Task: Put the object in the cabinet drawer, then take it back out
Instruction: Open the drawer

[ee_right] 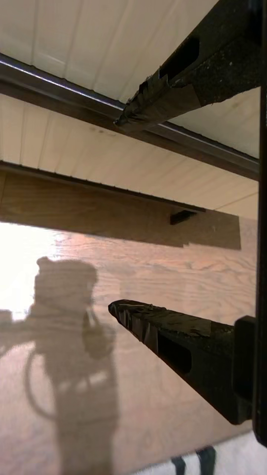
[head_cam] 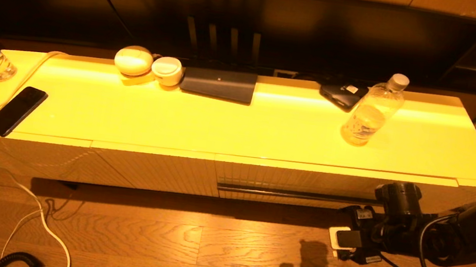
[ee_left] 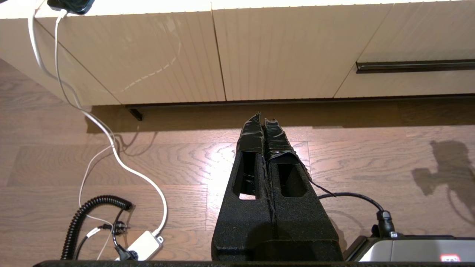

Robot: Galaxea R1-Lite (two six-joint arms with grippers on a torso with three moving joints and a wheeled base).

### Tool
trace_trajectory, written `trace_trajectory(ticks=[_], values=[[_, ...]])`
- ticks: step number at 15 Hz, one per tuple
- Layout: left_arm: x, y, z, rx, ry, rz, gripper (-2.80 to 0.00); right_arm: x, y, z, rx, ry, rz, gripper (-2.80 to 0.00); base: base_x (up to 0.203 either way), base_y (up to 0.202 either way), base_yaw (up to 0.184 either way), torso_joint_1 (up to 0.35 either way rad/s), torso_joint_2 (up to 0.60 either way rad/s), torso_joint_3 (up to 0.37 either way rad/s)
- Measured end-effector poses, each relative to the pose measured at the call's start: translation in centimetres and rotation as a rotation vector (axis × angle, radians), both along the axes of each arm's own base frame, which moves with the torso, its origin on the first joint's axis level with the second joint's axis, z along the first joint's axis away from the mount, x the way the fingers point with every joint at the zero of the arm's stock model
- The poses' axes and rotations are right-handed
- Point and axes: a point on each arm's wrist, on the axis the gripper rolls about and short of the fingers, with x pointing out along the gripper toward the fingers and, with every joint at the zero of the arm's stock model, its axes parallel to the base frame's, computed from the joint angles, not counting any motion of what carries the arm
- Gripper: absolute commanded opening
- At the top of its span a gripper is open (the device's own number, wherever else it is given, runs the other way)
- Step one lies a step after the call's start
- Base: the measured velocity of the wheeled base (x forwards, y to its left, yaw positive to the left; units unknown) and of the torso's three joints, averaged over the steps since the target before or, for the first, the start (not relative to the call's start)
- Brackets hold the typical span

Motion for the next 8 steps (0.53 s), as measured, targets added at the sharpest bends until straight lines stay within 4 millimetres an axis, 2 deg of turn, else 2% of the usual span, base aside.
trace_trajectory(ticks=[8], values=[[0.0,0.0,0.0,0.000,0.000,0.000,-2.80,3.1,-0.2,-1.6,0.006,-0.056,-0.028,0.00,0.000,0.000,0.000,0.000,0.00,0.000]])
